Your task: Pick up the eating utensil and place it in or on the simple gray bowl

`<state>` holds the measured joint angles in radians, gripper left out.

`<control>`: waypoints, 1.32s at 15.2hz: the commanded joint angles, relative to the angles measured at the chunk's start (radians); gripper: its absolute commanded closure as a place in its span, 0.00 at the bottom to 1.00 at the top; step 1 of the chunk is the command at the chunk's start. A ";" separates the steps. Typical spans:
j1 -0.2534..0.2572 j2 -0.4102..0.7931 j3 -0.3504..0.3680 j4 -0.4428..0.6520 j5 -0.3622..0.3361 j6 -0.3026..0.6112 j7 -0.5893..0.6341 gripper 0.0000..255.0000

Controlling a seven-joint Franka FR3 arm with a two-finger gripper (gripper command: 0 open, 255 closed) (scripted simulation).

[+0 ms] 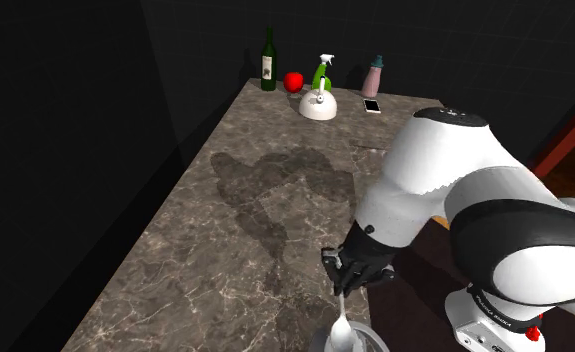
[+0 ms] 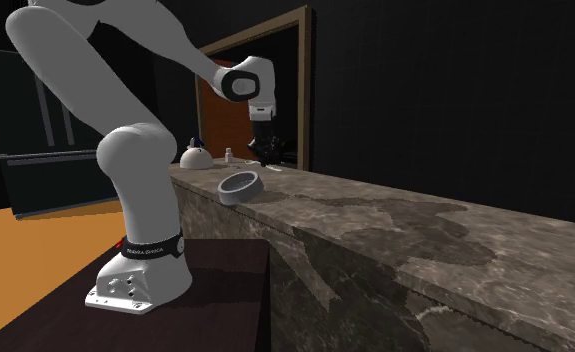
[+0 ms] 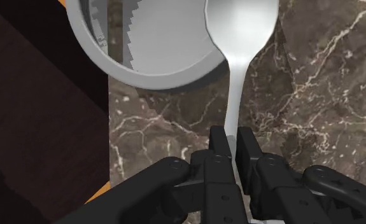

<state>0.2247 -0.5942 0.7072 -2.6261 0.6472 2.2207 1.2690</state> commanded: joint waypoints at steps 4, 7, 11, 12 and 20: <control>0.096 -0.091 0.067 -0.015 0.064 -0.037 0.123 1.00; 0.121 -0.096 0.109 -0.029 0.094 -0.014 0.158 1.00; 0.117 -0.057 0.145 -0.057 0.119 0.053 0.145 1.00; 0.115 -0.046 0.155 -0.063 0.125 0.071 0.142 1.00; 0.089 0.062 0.240 -0.105 0.170 0.223 0.115 1.00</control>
<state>0.3213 -0.5513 0.9350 -2.7259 0.8137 2.4233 1.3889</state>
